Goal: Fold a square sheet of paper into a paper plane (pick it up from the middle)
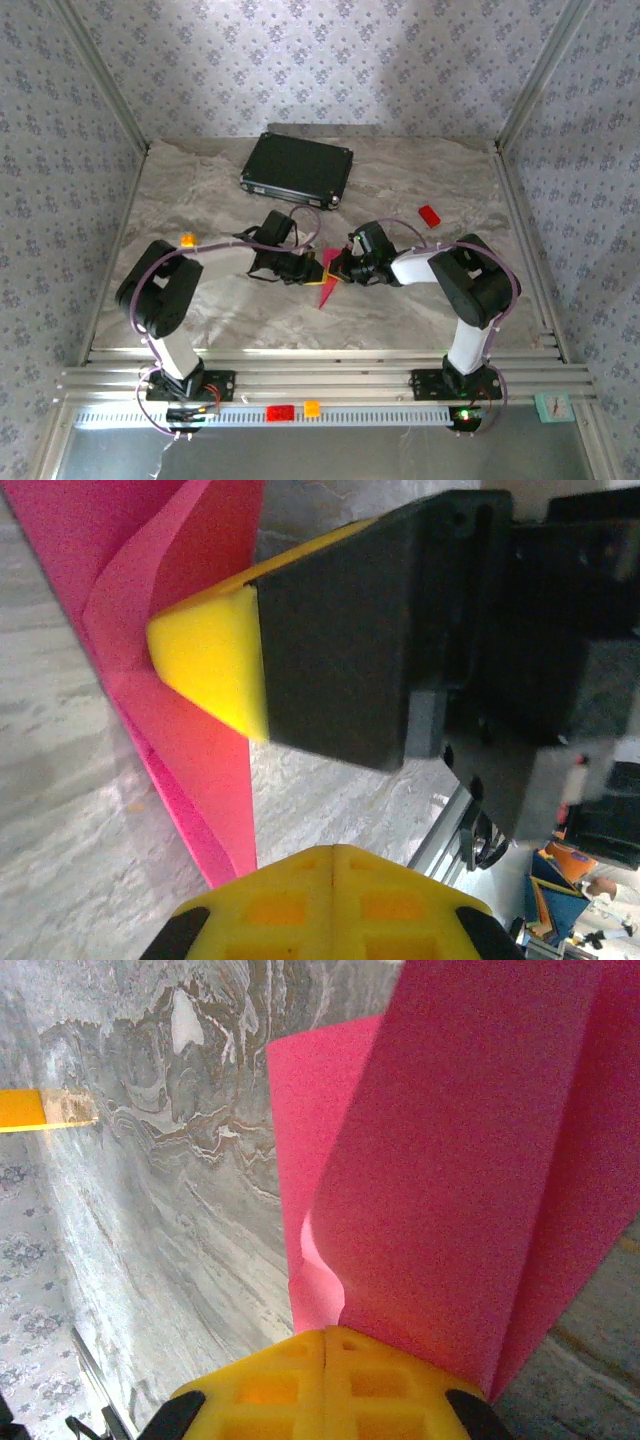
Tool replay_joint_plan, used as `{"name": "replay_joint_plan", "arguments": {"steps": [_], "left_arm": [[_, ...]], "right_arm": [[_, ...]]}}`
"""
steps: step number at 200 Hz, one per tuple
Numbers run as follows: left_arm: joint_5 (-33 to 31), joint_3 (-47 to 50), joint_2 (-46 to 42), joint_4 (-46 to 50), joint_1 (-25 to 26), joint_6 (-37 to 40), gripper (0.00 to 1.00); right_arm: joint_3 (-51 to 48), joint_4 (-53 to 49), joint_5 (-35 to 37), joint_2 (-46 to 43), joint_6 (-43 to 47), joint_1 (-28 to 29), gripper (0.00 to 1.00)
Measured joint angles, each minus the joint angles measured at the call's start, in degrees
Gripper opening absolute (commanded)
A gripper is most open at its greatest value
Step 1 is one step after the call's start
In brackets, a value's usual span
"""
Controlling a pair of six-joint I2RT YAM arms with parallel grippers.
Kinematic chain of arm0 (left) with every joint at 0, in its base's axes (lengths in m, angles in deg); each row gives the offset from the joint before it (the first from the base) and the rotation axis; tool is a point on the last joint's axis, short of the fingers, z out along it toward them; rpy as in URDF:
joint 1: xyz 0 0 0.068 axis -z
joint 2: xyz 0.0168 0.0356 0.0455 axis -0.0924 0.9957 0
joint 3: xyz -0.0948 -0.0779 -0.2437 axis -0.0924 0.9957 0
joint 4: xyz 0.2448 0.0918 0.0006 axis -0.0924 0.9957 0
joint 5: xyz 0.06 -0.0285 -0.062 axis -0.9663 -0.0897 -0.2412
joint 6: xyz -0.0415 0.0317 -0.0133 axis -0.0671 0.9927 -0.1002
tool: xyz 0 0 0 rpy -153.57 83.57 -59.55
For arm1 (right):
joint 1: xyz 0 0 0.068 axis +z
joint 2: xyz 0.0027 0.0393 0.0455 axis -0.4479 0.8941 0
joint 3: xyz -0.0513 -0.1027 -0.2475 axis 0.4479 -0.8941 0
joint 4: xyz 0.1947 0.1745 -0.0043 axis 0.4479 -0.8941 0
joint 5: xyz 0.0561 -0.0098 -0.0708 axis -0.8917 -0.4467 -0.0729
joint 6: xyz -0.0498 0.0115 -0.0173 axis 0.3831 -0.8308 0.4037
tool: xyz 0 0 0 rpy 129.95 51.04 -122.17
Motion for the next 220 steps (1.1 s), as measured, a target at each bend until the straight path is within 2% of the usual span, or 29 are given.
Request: {"name": "replay_joint_plan", "arguments": {"steps": [84,220], "left_arm": [[1.2,-1.6,8.3,-3.0,0.4,-6.2,0.04],[1.2,1.7,8.5,-6.1,1.6,-7.1,0.03]], "right_arm": [[-0.1,0.2,0.0,0.0,0.0,0.0,0.04],[-0.3,0.5,0.0,0.0,0.0,0.0,0.02]]}}
